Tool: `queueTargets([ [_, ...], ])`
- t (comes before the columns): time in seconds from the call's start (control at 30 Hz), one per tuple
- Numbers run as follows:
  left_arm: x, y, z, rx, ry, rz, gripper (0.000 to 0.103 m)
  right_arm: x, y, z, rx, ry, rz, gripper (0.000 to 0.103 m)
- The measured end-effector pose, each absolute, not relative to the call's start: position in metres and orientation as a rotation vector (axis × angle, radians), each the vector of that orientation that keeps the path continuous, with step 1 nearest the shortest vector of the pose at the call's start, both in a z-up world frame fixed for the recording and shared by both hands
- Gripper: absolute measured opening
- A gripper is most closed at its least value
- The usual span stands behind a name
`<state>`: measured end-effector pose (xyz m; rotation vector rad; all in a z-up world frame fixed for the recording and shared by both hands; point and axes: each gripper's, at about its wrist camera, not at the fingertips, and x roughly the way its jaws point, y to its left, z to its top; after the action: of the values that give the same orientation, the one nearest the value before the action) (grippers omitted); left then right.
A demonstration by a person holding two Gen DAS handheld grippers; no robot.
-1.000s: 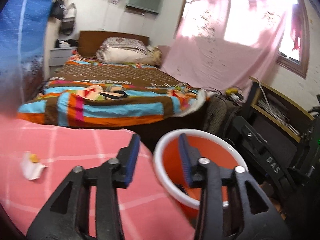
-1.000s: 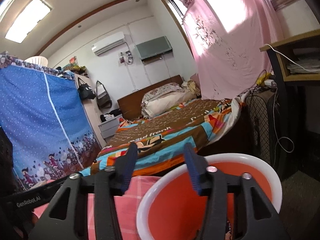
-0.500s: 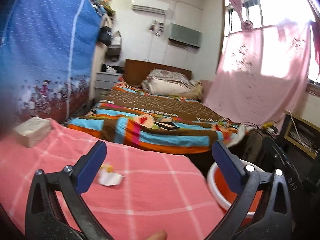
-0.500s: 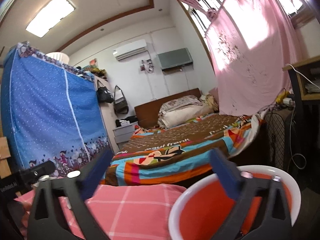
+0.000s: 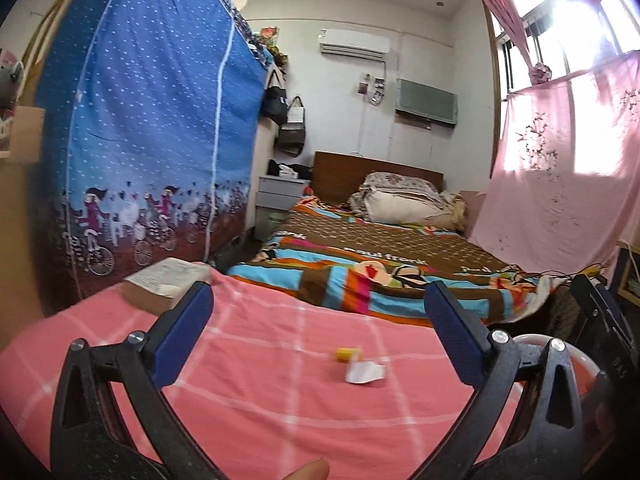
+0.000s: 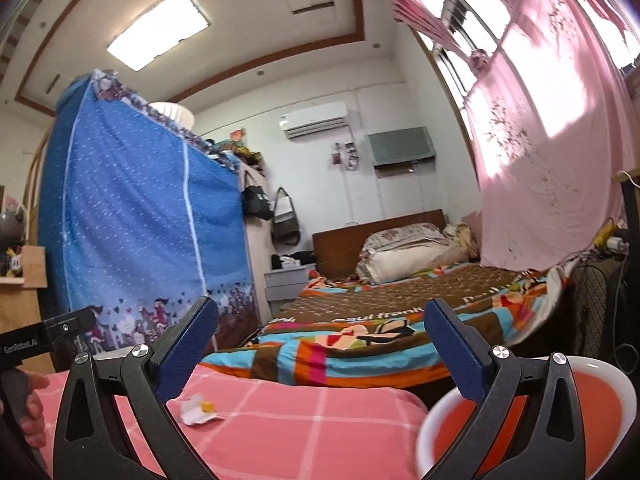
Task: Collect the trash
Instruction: 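Move both tools away from the bucket over the bedspread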
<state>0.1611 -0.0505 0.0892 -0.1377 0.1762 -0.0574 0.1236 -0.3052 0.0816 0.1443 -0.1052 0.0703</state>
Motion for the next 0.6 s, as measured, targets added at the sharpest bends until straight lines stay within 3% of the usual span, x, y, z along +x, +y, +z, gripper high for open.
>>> queueTargets([
  [0.33, 0.164, -0.017, 0.082, -0.097, 0.155, -0.017, 0.103, 0.143, -0.256, 0.074, 0.021, -0.071, 0.156, 0.103],
  [0.6, 0.181, 0.000, 0.076, -0.064, 0.193, 0.016, 0.103, 0.180, -0.222, 0.070, -0.077, 0.080, 0.218, 0.103],
])
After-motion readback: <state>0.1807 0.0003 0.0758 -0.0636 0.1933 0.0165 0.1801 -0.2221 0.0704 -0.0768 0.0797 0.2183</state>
